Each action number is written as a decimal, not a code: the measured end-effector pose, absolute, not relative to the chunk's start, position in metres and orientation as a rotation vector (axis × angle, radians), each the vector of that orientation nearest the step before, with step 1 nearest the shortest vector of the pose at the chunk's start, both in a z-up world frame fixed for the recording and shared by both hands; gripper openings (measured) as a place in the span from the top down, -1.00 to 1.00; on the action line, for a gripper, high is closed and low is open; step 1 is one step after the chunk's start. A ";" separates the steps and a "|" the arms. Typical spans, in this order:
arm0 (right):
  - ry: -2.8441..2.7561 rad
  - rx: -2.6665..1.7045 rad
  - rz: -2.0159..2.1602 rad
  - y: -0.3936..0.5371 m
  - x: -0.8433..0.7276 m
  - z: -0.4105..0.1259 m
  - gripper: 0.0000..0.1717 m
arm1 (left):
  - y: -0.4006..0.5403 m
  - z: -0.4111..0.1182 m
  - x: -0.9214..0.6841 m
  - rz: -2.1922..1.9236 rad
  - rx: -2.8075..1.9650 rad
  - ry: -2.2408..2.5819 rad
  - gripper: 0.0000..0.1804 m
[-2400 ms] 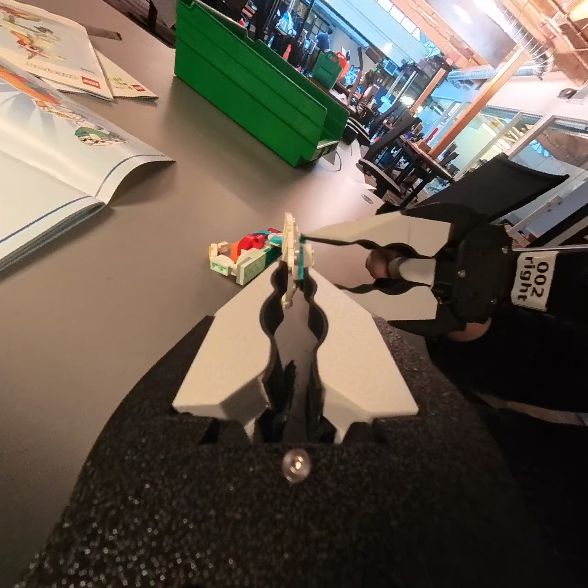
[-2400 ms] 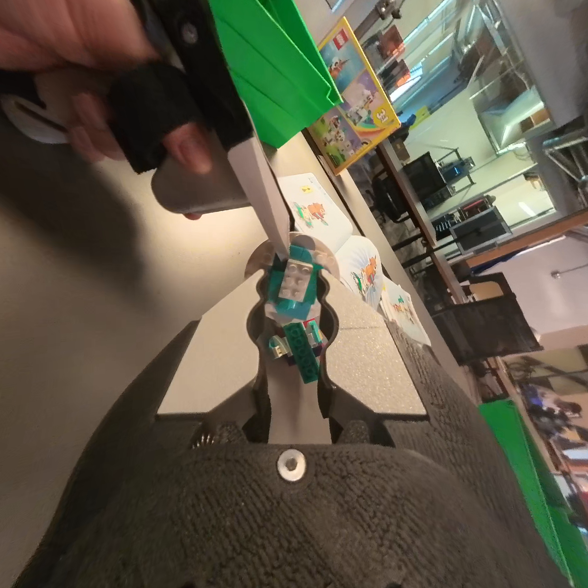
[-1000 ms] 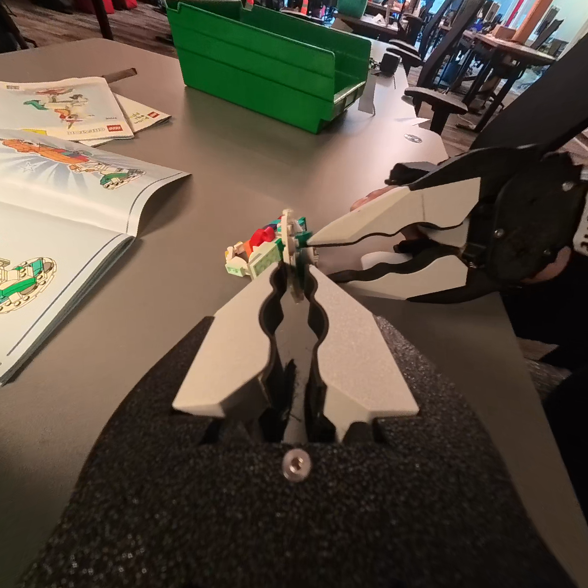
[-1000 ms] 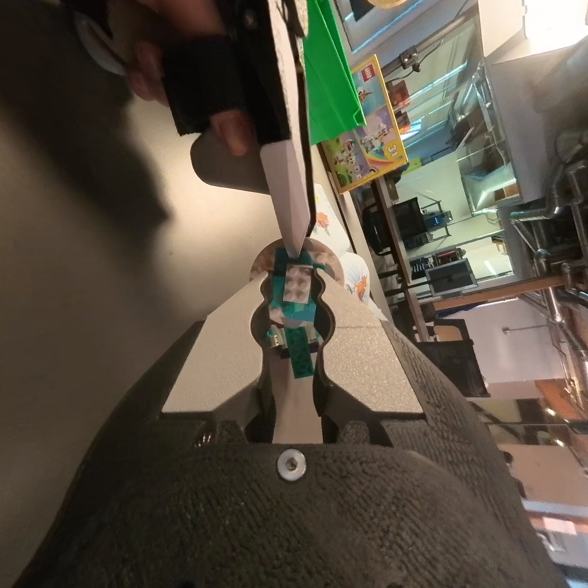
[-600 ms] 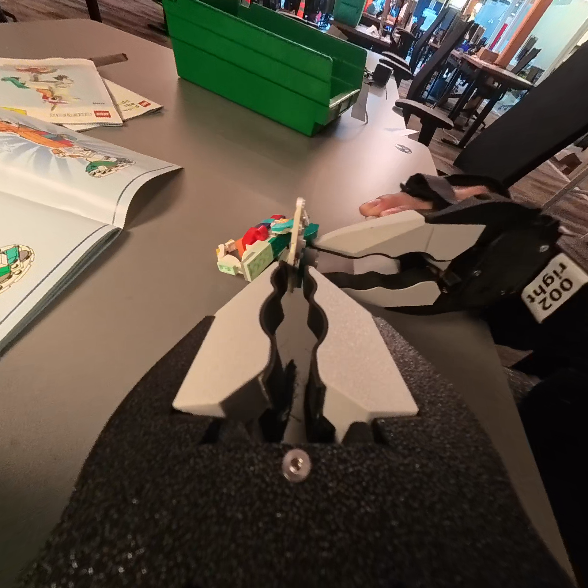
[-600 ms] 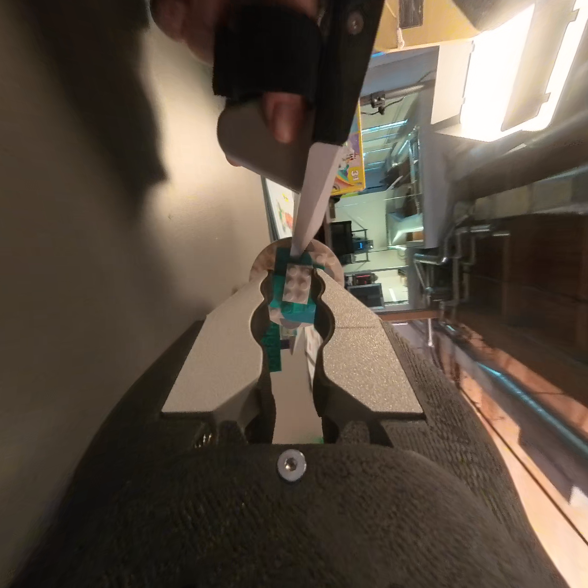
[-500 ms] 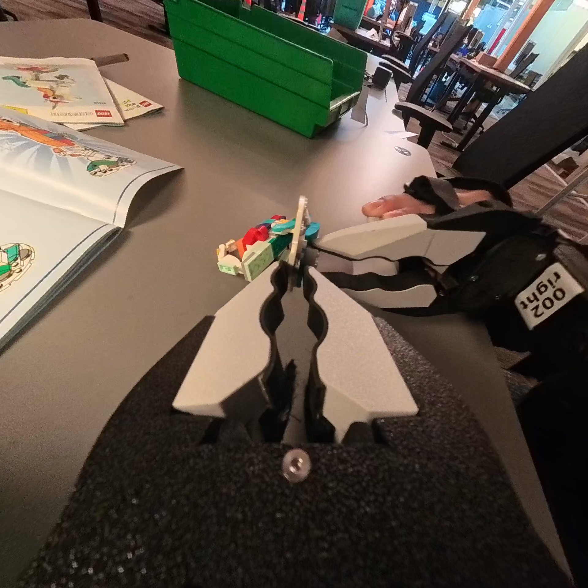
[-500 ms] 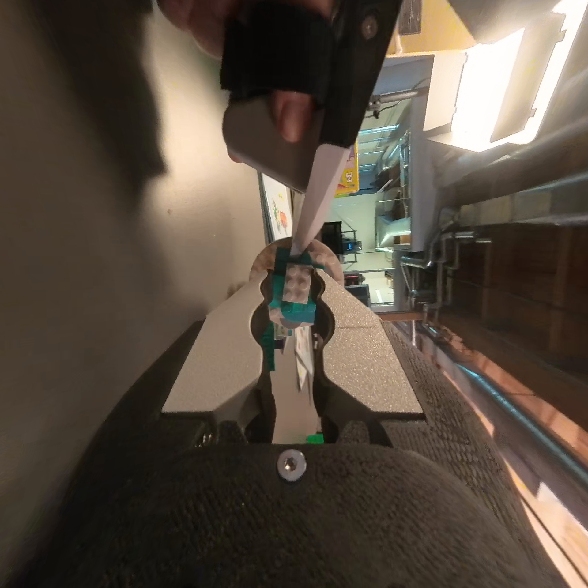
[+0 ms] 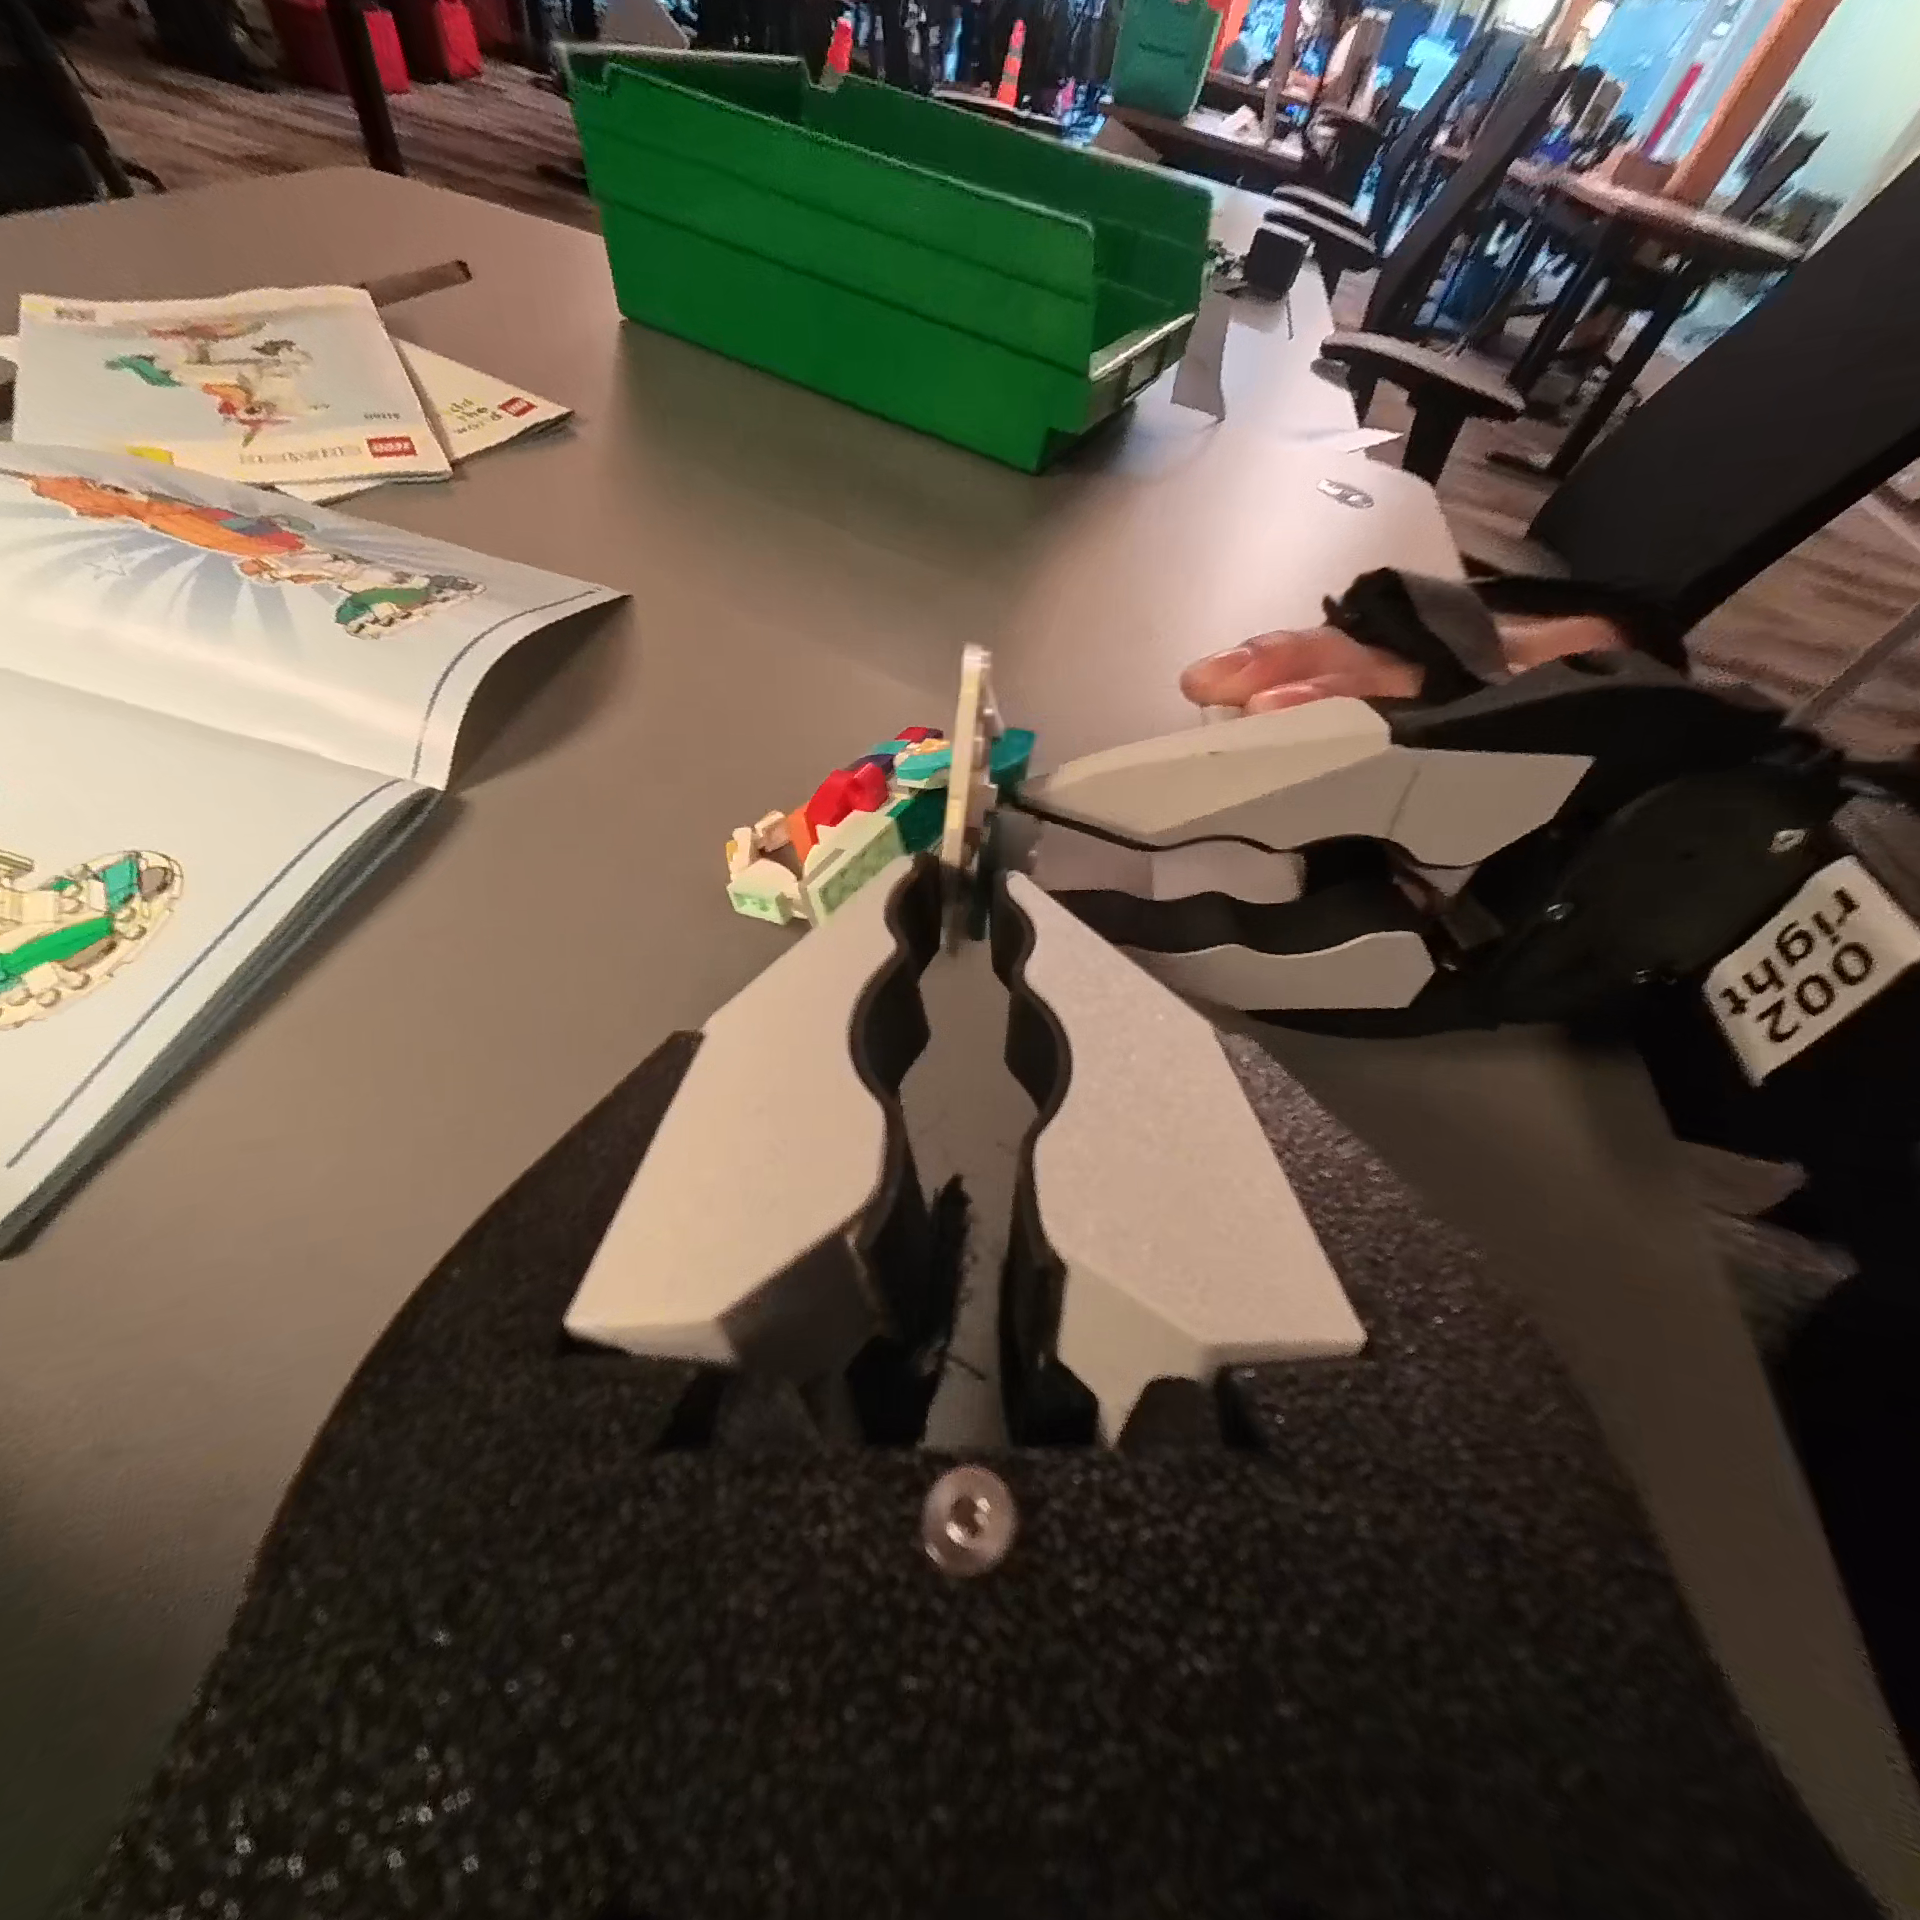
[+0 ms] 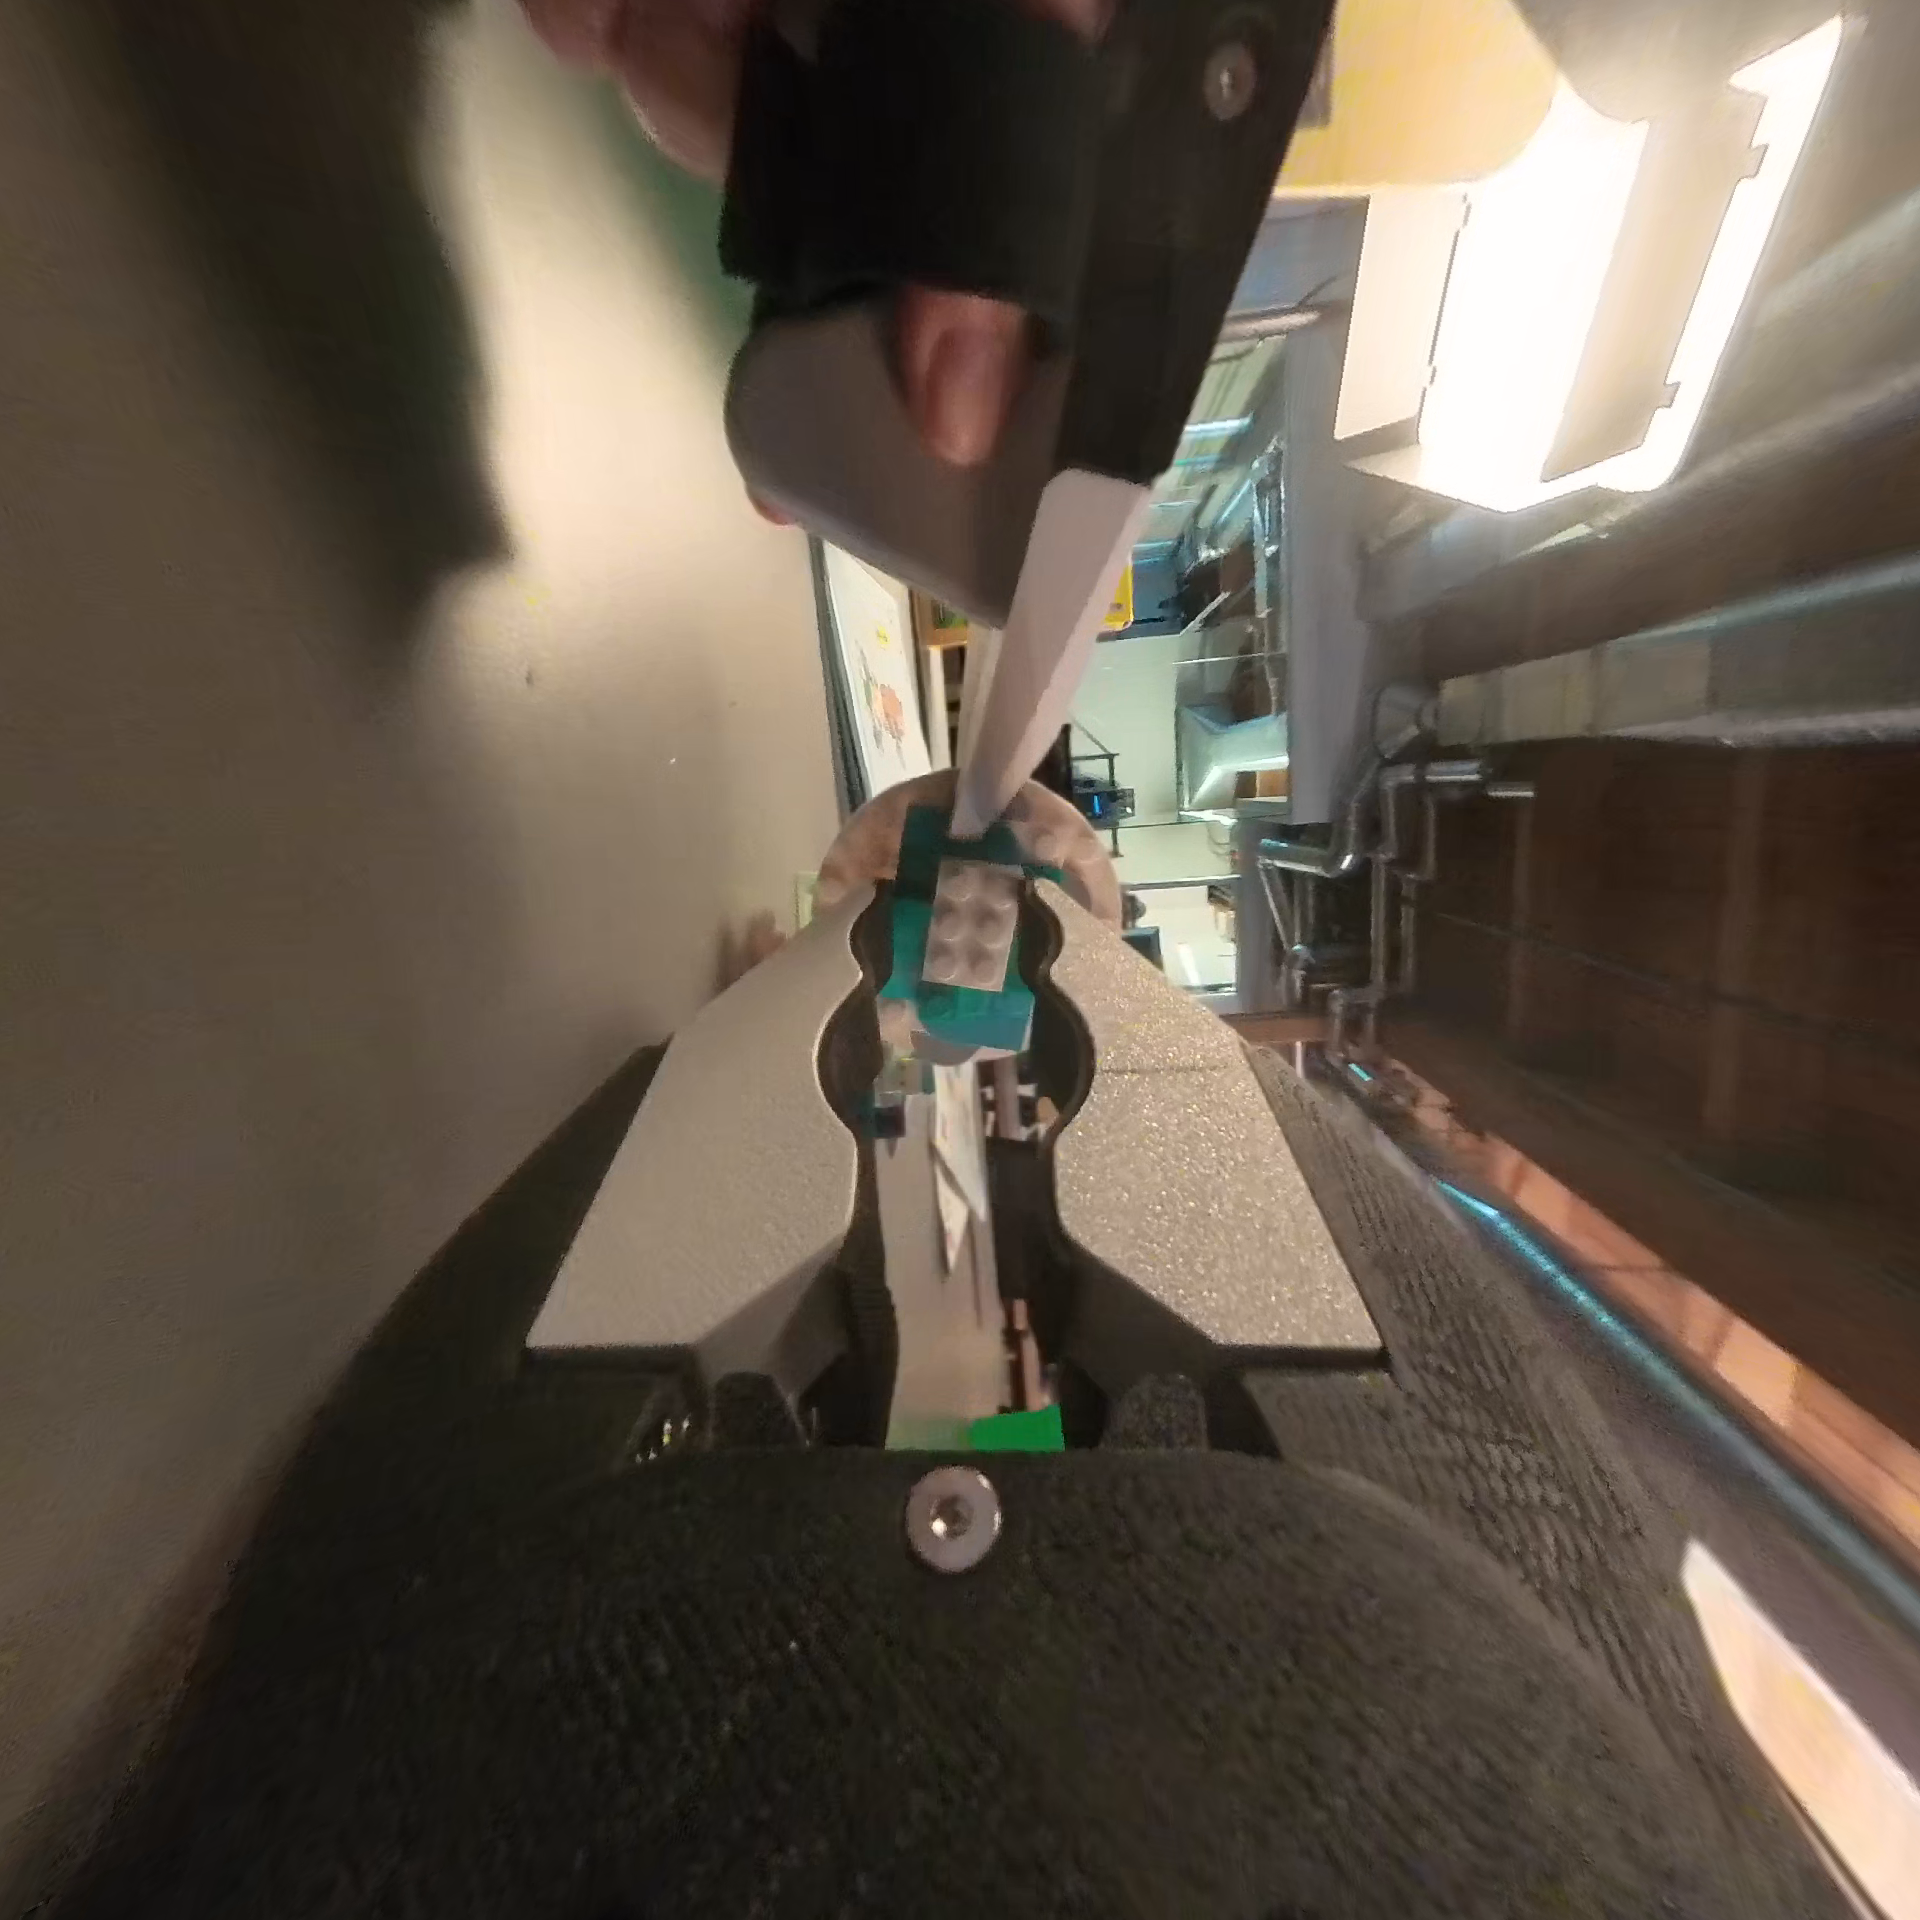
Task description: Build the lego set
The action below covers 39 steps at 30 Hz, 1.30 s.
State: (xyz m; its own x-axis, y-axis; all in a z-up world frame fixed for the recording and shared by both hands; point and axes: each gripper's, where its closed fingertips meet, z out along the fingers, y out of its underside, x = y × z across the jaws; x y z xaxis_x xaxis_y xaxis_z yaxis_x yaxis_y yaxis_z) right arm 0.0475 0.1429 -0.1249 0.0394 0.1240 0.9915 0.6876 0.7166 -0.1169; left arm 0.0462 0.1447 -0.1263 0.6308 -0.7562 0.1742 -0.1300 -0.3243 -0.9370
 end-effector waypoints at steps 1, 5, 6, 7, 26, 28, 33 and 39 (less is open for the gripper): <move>-1.492 -0.718 -0.471 0.144 0.047 -0.126 0.74 | 0.145 -0.127 0.046 -0.727 -1.816 0.722 0.93; -1.463 -0.779 -0.383 0.148 0.042 -0.126 0.74 | 0.149 -0.125 0.041 -0.651 -1.808 0.725 0.94; -1.457 -0.804 -0.356 0.148 0.041 -0.126 0.74 | 0.150 -0.125 0.039 -0.632 -1.809 0.723 0.94; -1.451 -0.829 -0.325 0.149 0.039 -0.127 0.75 | 0.151 -0.126 0.037 -0.620 -1.814 0.718 0.94; -1.438 -1.036 -0.228 0.151 0.026 -0.137 0.85 | 0.153 -0.138 0.029 -0.723 -1.922 0.656 0.94; -1.475 -1.020 -0.211 0.146 0.023 -0.140 0.94 | 0.158 -0.139 0.025 -0.695 -1.932 0.617 0.95; -1.462 -1.000 -0.173 0.138 0.024 -0.137 1.00 | 0.169 -0.137 0.001 -0.654 -1.933 0.507 0.95; -1.405 -1.092 -0.130 0.153 0.028 -0.137 0.83 | 0.163 -0.138 0.015 -0.663 -1.924 0.582 0.95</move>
State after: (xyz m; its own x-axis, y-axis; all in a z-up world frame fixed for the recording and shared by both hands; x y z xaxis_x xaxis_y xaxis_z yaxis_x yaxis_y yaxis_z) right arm 0.0278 0.1531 -0.1372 0.2418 0.5130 0.8236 0.6554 0.5396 -0.5285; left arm 0.0151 0.1626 -0.1378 0.7363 -0.6472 0.1974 -0.1123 -0.4045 -0.9076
